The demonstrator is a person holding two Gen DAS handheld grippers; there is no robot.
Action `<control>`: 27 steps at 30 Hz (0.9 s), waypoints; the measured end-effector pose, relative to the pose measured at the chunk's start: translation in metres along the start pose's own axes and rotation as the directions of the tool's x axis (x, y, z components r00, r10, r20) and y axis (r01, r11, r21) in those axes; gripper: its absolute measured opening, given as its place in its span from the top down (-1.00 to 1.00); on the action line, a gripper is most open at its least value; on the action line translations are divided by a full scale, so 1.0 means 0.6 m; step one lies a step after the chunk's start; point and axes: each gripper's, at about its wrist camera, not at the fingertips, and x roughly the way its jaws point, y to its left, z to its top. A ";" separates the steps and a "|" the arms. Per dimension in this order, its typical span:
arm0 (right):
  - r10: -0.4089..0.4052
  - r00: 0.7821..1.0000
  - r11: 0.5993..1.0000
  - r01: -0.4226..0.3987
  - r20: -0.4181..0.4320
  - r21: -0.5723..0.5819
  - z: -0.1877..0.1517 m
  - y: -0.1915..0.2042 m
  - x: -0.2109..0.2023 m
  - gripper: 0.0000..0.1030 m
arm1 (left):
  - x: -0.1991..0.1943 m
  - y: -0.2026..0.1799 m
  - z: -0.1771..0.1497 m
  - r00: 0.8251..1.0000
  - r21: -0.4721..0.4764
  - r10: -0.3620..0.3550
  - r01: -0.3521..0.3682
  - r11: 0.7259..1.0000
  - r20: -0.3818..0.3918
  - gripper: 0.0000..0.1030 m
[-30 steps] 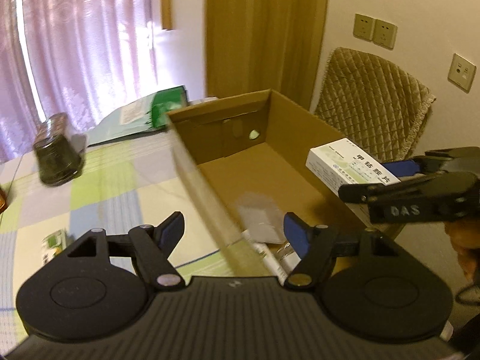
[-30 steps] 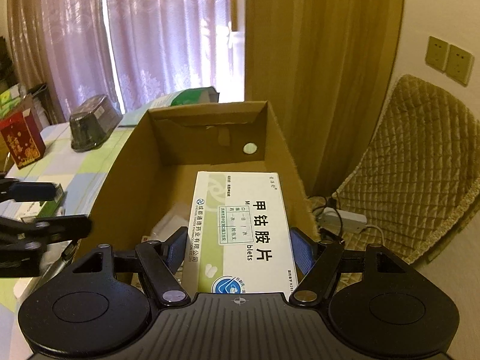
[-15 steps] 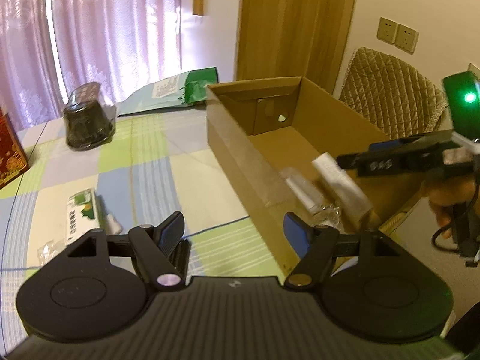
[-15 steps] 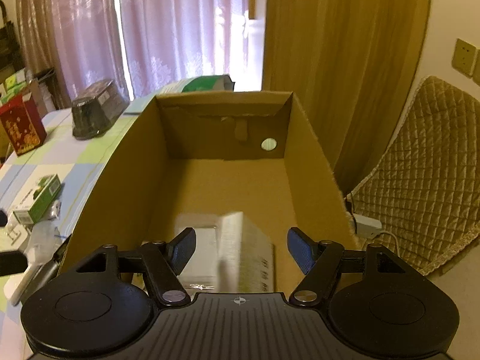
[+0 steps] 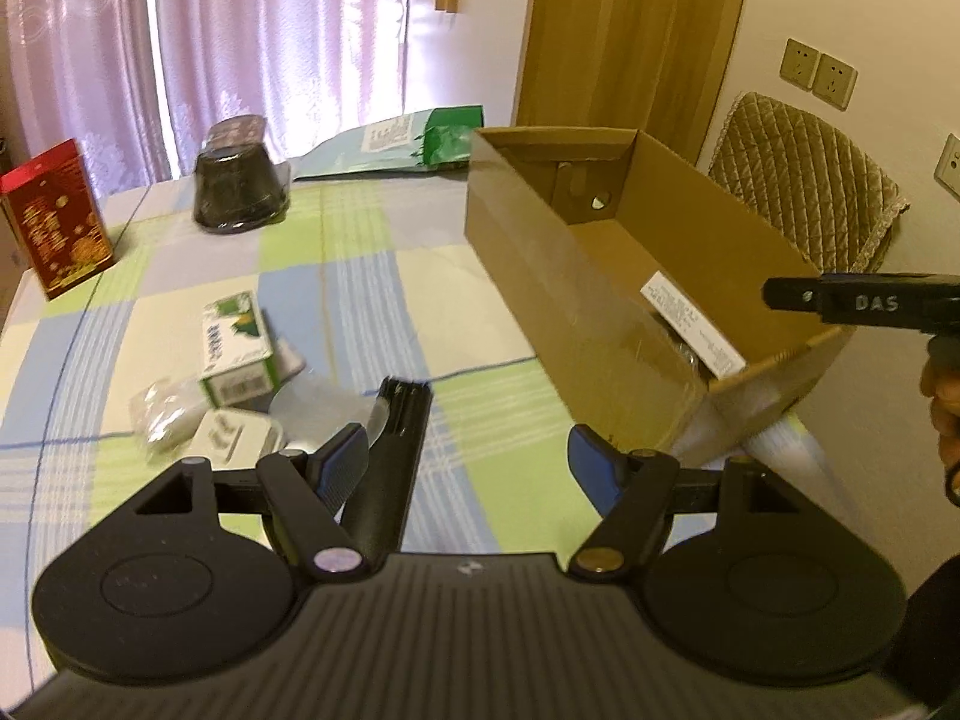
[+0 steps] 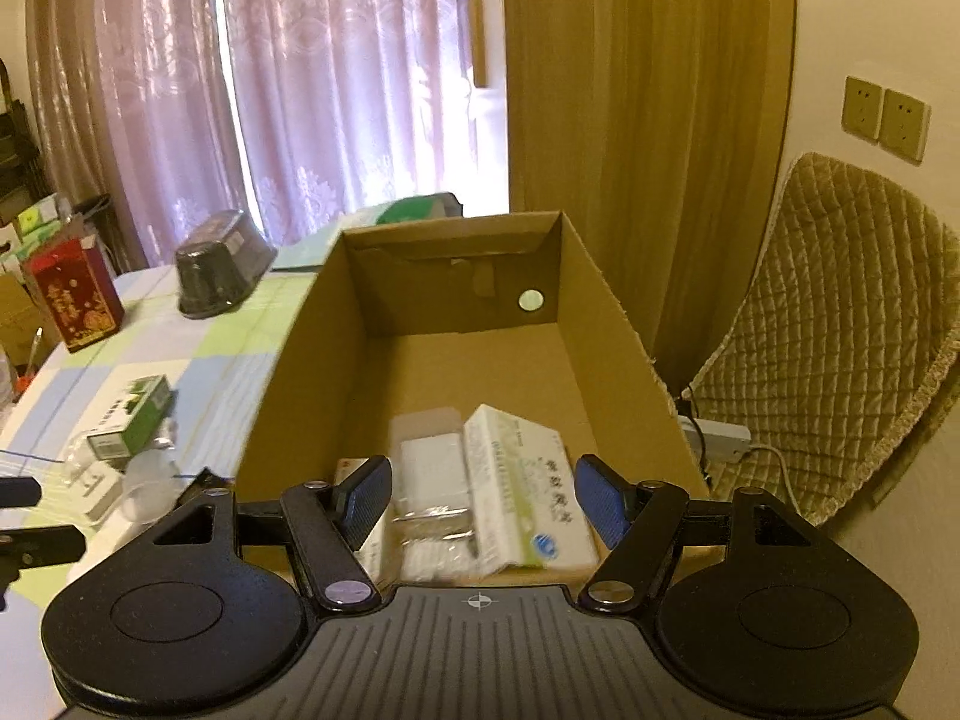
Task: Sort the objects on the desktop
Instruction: 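Move both open tools back over the items on the table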
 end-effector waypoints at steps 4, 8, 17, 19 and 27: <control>0.019 1.000 1.000 -0.020 0.009 0.020 -0.017 0.027 -0.034 -0.37 | -0.028 0.012 -0.026 1.000 -0.015 0.014 -0.015 1.000 -0.009 -0.39; 0.044 0.999 0.998 -0.045 0.021 0.034 -0.037 0.058 -0.068 -1.00 | -0.053 0.026 -0.049 0.999 -0.024 0.031 -0.032 0.999 -0.015 -0.40; 0.110 0.993 0.991 -0.107 -0.044 0.076 -0.083 0.127 -0.101 -0.99 | -0.105 0.070 -0.097 0.995 -0.059 0.094 -0.096 0.994 -0.023 -0.47; 0.119 0.991 0.991 -0.114 -0.062 0.077 -0.093 0.141 -0.104 -0.99 | -0.115 0.081 -0.106 0.994 -0.064 0.109 -0.111 0.992 -0.025 -0.47; 0.133 0.981 0.990 -0.125 -0.141 0.067 -0.111 0.191 -0.104 -0.99 | -0.147 0.115 -0.135 0.987 -0.078 0.154 -0.156 0.985 -0.036 -0.47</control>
